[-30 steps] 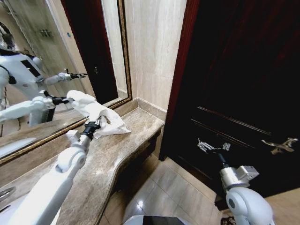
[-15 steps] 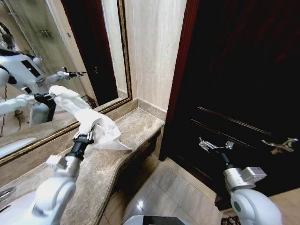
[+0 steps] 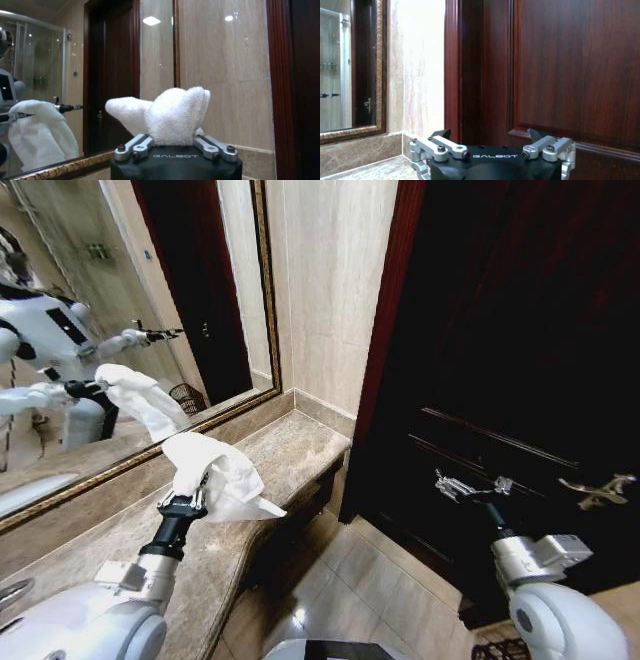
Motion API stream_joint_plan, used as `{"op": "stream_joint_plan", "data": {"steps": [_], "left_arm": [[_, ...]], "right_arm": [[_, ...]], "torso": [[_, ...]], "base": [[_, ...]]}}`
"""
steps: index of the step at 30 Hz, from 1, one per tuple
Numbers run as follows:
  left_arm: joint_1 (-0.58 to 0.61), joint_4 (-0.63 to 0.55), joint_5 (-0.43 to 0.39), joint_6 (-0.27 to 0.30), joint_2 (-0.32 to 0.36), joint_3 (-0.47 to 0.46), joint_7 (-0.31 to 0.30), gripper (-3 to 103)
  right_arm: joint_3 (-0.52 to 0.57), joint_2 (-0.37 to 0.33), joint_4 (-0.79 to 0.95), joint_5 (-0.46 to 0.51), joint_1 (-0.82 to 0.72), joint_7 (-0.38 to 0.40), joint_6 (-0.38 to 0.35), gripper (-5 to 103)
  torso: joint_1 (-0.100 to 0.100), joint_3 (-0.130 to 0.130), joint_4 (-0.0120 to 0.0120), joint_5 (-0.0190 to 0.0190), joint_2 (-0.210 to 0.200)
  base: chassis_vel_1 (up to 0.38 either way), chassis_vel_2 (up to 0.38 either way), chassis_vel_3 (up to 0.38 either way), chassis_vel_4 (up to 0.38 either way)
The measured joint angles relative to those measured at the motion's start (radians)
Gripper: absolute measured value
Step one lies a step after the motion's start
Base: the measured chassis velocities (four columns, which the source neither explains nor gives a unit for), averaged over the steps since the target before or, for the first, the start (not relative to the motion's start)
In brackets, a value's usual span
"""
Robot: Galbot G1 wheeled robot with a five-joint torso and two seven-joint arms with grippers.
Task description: Discard the used towel into the hamper.
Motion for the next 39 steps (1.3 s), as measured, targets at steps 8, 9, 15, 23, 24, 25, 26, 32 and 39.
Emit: {"op": "stream_joint_plan", "data": {"steps": [8,9,15,23,24,25,26,32,39], "left_arm": [[0.000,-0.010,0.015,0.005,-0.006,0.008,0.000,11],[0.000,-0.010,0.018,0.005,-0.006,0.010,0.000,11],[0.000,-0.007,0.025,-0.004,-0.004,0.016,-0.001,11],[0.002,-0.013,0.022,-0.012,0.001,0.003,-0.004,11],[0.003,-0.015,0.022,-0.012,0.002,0.003,-0.004,11],[0.003,-0.016,0.022,-0.015,0.003,0.003,-0.005,11],[0.003,-0.016,0.022,-0.015,0.003,0.003,-0.005,11],[0.001,-0.009,0.027,-0.027,0.003,-0.001,-0.010,11],[-0.001,-0.008,0.026,-0.031,0.013,-0.014,-0.009,11]], "right_arm": [[0.003,0.010,-0.001,0.004,-0.007,-0.007,0.004,100],[0.004,0.013,-0.001,0.004,-0.009,-0.008,0.006,100],[0.007,0.023,-0.002,0.003,-0.034,-0.016,0.018,100],[0.007,0.036,-0.001,0.000,-0.045,-0.017,0.025,100],[0.007,0.037,0.000,0.000,-0.048,-0.018,0.025,100],[0.007,0.038,0.002,-0.001,-0.051,-0.018,0.025,100],[0.007,0.038,0.002,-0.001,-0.051,-0.018,0.025,100],[0.019,0.039,0.007,-0.002,-0.070,-0.019,0.031,100],[0.020,0.052,0.013,-0.006,-0.072,-0.023,0.036,100]], "torso": [[0.000,0.000,0.0000,0.0000,0.000],[0.000,0.000,0.0000,0.0000,0.000],[0.000,0.000,0.0000,-0.0001,0.000],[0.000,0.000,0.0000,0.0000,0.000],[0.000,0.000,0.0000,-0.0001,0.000],[0.000,0.000,0.0000,-0.0001,0.000],[0.000,0.000,0.0000,-0.0001,0.000],[0.000,0.000,0.0000,-0.0003,0.000],[0.000,0.000,0.0000,0.0000,0.000]], "base": [[0.000,0.000,0.000,0.000],[0.000,0.000,0.000,0.000],[0.025,-0.017,-0.019,0.015],[0.000,0.000,0.000,0.000],[0.000,0.000,0.000,0.000],[0.000,0.000,0.000,0.000],[0.000,0.000,0.000,0.000],[0.024,-0.020,-0.028,0.027],[0.067,-0.062,-0.055,0.063]]}}
